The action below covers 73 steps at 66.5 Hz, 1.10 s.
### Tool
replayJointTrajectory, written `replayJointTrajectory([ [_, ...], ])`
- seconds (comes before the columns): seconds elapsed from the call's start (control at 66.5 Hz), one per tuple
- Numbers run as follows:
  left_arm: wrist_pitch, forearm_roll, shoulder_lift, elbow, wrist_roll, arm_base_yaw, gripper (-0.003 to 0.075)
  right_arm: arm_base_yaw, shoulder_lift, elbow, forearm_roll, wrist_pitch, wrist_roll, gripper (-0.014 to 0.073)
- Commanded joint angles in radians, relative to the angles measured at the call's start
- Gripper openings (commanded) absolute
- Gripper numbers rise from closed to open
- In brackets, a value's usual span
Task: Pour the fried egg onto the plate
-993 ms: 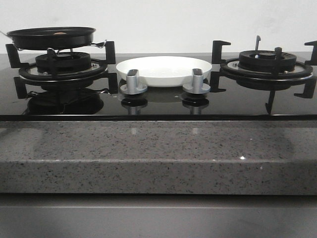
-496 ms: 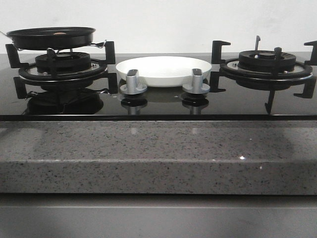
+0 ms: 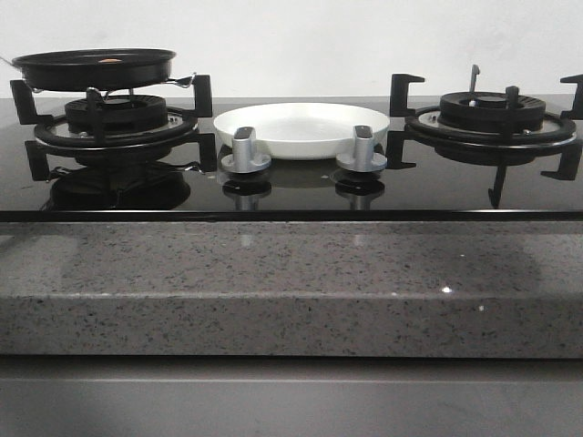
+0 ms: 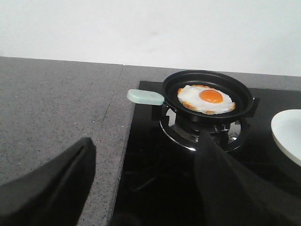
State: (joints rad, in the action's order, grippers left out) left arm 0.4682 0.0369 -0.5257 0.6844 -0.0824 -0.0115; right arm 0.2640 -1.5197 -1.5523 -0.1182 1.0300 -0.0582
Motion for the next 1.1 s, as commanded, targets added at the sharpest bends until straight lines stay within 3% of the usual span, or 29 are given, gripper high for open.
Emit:
replayJointTrajectory([
  [0.0, -0.081, 0.003, -0.011, 0.033, -0.001, 0.000, 0.0459, 0.004, -0.049, -0.105, -0.009, 0.015, -0.012, 0.0468],
  [0.301, -0.081, 0.003, -0.011, 0.033, -0.001, 0.000, 0.0459, 0.002, -0.294, -0.364, -0.037, 0.159, -0.012, 0.0468],
  [0.602, -0.081, 0.003, -0.011, 0.033, -0.001, 0.000, 0.0459, -0.047, -0.498, -0.575, -0.195, 0.285, -0.015, 0.0467],
  [0.812, -0.081, 0.003, -0.011, 0.033, -0.001, 0.000, 0.0459, -0.097, -0.580, -0.651, -0.291, 0.312, -0.015, 0.0467],
  [1.083, -0.081, 0.003, -0.011, 0.033, -0.001, 0.000, 0.0459, -0.107, -0.615, -0.657, -0.314, 0.312, -0.015, 0.0467],
])
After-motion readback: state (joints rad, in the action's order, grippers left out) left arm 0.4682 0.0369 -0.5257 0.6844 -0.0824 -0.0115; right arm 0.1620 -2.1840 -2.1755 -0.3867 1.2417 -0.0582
